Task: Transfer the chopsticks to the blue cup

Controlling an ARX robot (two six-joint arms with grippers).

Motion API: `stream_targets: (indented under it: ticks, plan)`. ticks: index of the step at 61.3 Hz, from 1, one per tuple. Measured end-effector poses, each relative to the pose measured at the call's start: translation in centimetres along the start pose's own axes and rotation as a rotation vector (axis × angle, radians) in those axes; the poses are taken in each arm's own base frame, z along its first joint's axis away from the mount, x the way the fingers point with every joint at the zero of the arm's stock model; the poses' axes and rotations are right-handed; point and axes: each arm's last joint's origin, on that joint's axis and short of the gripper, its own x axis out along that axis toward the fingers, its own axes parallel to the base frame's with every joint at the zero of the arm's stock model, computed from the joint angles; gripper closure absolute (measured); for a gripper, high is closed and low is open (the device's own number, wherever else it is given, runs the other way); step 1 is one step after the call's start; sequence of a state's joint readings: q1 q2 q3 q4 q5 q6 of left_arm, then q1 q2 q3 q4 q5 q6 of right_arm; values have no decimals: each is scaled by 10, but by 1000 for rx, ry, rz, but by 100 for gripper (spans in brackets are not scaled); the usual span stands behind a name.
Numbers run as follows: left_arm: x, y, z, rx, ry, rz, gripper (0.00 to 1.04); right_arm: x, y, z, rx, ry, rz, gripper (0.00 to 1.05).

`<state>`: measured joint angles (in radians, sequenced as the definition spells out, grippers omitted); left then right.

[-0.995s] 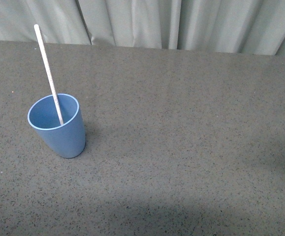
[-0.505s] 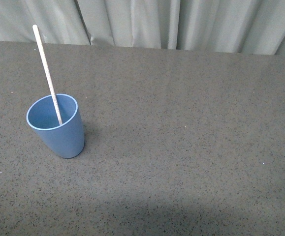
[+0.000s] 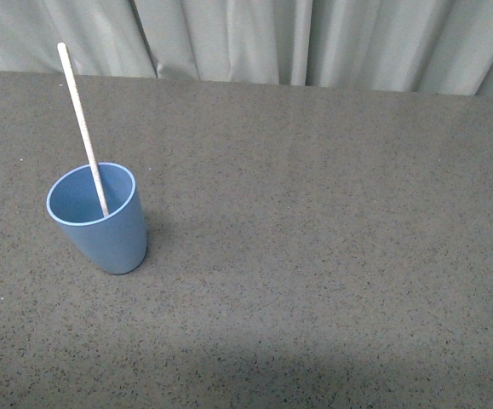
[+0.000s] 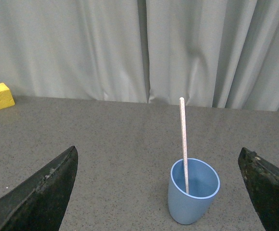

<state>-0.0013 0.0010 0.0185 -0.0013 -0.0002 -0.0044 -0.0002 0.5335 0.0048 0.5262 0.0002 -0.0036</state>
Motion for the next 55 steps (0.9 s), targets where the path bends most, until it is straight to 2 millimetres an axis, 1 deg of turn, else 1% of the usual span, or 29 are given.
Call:
stream_targets:
  ticks: [23, 55]
  plan:
    - [0, 0, 0, 0, 0, 0, 7, -12, 0, 2, 0, -9, 0, 104]
    - [0, 0, 0, 0, 0, 0, 7, -23, 0, 2, 0, -11, 1, 104]
